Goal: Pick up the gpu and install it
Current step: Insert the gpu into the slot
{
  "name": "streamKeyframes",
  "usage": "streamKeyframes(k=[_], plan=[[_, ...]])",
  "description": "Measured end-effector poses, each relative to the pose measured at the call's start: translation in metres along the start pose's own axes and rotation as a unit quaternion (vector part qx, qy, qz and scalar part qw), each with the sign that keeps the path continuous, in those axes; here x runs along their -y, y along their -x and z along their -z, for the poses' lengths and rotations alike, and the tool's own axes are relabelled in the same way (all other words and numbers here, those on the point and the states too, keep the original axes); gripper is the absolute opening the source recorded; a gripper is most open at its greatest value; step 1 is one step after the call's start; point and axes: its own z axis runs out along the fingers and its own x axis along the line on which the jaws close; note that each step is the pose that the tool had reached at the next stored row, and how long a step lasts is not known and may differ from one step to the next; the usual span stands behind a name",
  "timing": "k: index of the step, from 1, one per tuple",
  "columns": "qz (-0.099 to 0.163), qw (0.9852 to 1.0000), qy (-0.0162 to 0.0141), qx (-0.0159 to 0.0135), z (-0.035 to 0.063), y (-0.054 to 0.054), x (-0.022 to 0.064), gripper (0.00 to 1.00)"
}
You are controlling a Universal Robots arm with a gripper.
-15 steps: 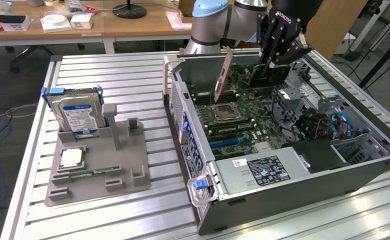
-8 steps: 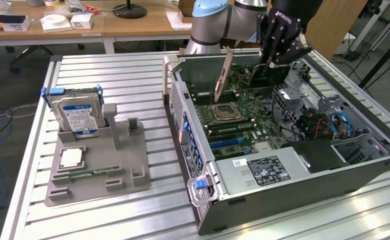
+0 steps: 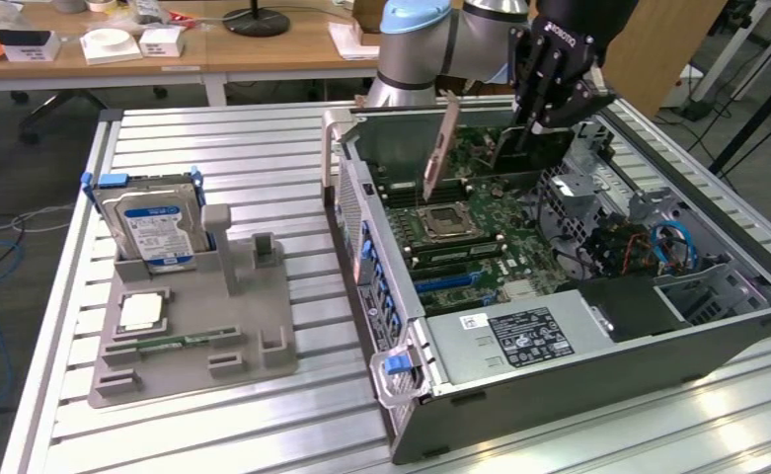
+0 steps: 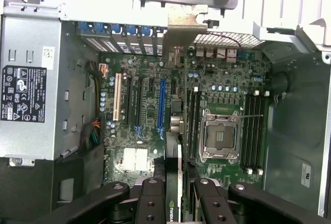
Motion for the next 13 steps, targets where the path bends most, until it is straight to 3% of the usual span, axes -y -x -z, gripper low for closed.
streamKeyframes(k=[2,3,5,9,13], plan=[[-0.007,1.0000,-0.0002,0.0003,0.0000,0.000,0.0000,0.26],[-0.026,0.9997,-0.0006,0.0011,-0.0001,0.000,0.0000,0.26],[-0.026,0.9997,-0.0013,0.0012,-0.0073,0.000,0.0003,0.26],[-0.026,0.9997,-0.0019,0.0036,-0.0091,0.000,0.0003,0.26],[-0.025,0.9997,-0.0034,0.0039,-0.0119,0.000,0.0005,0.26]])
